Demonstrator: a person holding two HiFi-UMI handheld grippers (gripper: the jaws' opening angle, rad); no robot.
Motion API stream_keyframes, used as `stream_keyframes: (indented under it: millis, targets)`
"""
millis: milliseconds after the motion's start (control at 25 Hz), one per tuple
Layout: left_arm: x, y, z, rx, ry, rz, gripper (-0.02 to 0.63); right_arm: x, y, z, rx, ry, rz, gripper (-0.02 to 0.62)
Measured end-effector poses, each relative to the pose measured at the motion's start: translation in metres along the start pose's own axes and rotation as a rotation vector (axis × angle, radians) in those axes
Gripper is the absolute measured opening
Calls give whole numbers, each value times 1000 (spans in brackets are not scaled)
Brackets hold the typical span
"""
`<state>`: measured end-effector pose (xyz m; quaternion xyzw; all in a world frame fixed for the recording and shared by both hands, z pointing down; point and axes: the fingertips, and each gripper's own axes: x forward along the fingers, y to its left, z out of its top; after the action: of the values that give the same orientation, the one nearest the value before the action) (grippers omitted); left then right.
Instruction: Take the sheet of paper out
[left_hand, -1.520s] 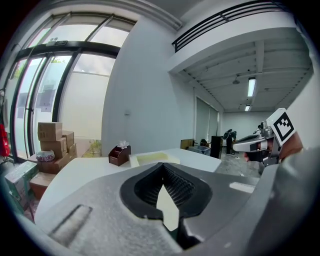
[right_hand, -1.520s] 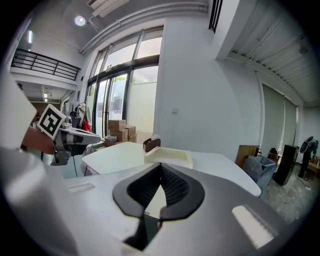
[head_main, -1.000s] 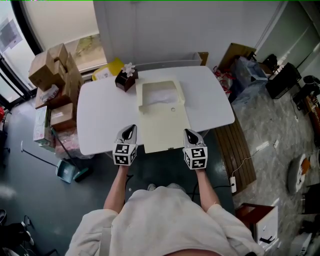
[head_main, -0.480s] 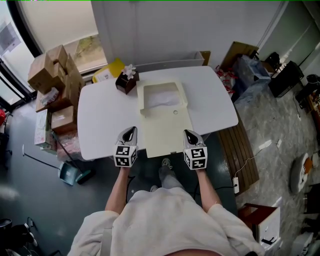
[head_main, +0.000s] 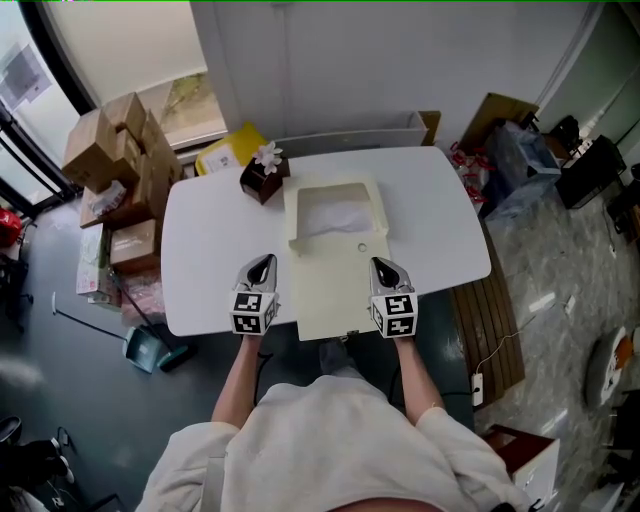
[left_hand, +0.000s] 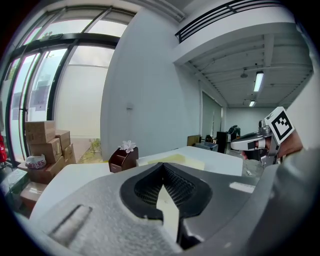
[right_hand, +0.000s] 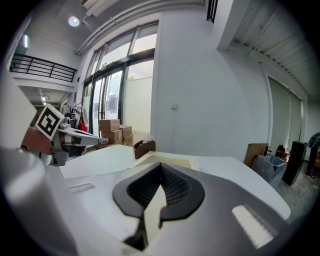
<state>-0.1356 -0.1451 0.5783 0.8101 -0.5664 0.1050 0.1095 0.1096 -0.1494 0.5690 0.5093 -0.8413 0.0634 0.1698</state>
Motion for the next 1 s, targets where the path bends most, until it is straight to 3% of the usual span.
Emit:
stream_keyframes:
  millis: [480, 1000]
  targets:
    - [75, 38, 27, -13, 27, 92, 5, 99, -40, 35, -6, 4, 102, 2]
    - [129, 56, 21, -44, 105, 163, 5, 174, -68, 31, 27, 42, 189, 2]
